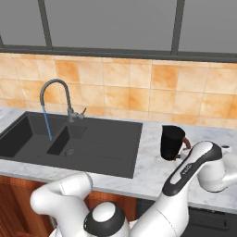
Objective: Turn on the sink faucet and place the jug under the water for a few seconds to fill it up.
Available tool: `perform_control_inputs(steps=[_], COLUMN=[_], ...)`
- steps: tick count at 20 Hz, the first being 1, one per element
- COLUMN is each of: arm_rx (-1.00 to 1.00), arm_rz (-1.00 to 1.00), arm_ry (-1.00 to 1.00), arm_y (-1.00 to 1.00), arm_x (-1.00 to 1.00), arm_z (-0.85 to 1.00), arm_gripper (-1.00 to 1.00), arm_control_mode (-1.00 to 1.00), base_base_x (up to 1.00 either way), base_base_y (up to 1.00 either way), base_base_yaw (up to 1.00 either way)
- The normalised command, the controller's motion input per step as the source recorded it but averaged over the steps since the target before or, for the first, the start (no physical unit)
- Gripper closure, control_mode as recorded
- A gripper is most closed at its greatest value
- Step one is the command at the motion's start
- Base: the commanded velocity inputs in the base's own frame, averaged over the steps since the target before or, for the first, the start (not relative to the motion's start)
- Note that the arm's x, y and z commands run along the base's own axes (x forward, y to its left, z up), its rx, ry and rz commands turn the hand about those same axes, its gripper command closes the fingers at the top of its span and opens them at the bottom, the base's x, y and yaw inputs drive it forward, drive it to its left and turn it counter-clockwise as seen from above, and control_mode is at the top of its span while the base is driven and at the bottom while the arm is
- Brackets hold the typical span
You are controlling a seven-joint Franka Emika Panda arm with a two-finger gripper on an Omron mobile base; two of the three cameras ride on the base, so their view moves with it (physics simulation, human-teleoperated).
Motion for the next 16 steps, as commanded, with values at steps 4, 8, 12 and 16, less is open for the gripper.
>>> perform_control_inputs(steps=[4,8,12,16], arm_rx=[0.0,0.0,0.0,0.0], arm_rz=[0.05,0.04,0.04,0.04], arm_ry=[0.03,0.02,0.02,0.04], arm_y=[0.0,0.0,0.0,0.0], arm_x=[0.22,0.22,0.26,0.26], arm_z=[-0.1,-0.05,-0.02,-0.06], arm_gripper=[-1.0,-1.0,-1.0,-1.0], arm_control_mode=[-1.0,-1.0,-1.0,-1.0], base_base_x=[0.0,0.0,0.0,0.0], base_base_y=[0.0,0.0,0.0,0.0], base_base_yaw=[0.0,0.0,0.0,0.0])
